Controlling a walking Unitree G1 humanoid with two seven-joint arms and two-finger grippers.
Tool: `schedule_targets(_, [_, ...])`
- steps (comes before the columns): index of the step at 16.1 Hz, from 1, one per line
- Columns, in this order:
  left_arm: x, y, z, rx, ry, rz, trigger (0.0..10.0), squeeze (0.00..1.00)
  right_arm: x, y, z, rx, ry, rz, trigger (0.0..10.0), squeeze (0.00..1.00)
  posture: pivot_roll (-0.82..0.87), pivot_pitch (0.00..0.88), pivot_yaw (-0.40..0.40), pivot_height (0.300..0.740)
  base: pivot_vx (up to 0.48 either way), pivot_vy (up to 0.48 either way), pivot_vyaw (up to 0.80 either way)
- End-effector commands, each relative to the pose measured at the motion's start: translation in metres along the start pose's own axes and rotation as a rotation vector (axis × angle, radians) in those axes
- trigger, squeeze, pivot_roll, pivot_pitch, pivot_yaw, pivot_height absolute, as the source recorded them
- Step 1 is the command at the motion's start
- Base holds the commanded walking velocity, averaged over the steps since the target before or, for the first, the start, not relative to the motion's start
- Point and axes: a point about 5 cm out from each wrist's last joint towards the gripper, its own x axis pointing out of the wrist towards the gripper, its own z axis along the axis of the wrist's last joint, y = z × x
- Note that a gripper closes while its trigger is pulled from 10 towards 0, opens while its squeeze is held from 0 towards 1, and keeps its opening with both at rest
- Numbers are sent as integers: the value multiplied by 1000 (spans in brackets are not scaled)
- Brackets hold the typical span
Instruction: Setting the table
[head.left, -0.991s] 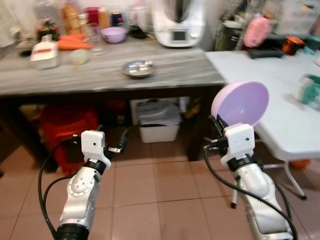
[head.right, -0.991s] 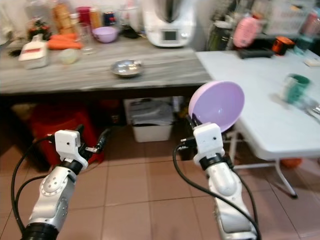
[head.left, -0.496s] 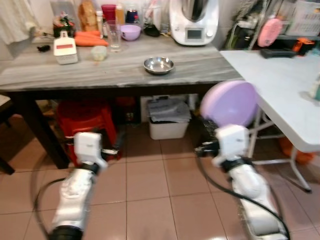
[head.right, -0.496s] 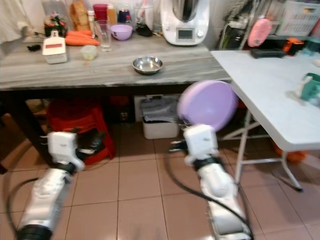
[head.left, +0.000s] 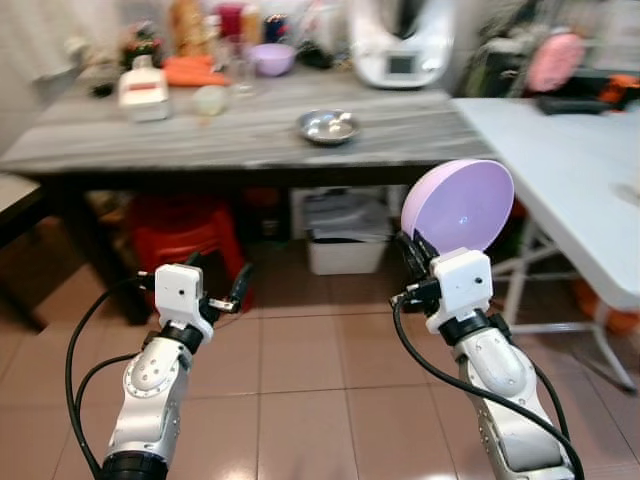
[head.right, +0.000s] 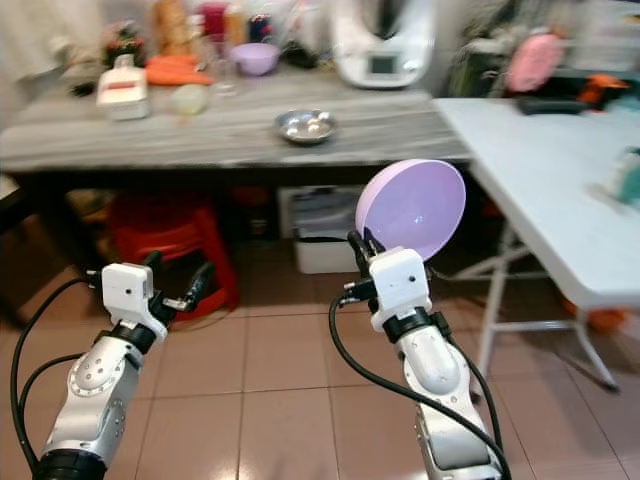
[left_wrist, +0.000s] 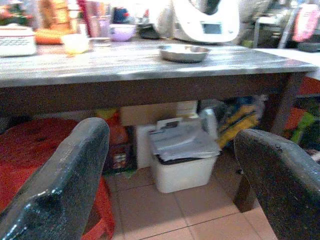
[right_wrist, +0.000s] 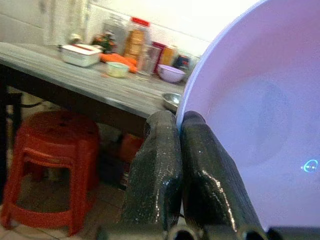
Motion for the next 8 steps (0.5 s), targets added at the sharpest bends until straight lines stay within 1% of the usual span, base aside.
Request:
schedule_targets(1, [1,-1,4,8,-12,-9,10000,0,4,-1,6,-2,-29,4,10000,0,-1,0,-21,740,322,0,438])
schedule_targets(8, [4,-4,5,8,-16,-28,10000,0,5,-2,6,-5,-32,1,10000,0,-4,0,-16,740,326,0,0])
